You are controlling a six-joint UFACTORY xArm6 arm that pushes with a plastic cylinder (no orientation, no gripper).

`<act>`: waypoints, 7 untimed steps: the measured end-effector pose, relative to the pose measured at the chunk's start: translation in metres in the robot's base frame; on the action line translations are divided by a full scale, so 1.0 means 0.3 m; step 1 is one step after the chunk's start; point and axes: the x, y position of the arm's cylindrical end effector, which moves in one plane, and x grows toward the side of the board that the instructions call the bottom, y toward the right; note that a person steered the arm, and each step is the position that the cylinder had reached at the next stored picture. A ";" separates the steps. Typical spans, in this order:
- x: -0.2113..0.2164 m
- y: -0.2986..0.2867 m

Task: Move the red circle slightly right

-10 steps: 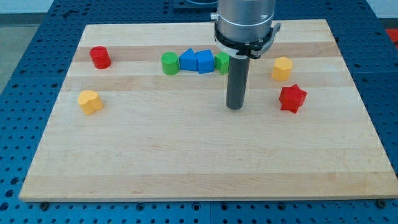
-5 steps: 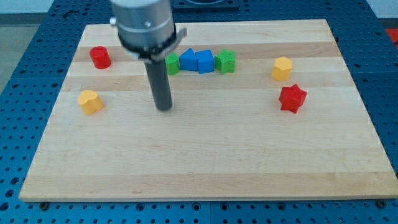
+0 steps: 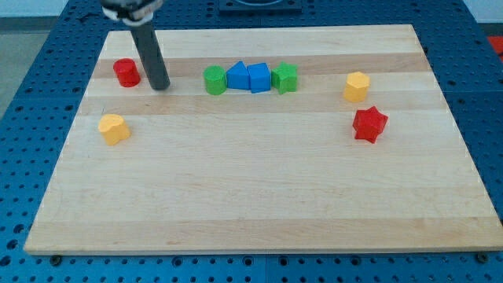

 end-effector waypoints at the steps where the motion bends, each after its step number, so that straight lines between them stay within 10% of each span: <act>1: -0.277 0.027; 4: -0.062 -0.422; 7: -0.052 -0.281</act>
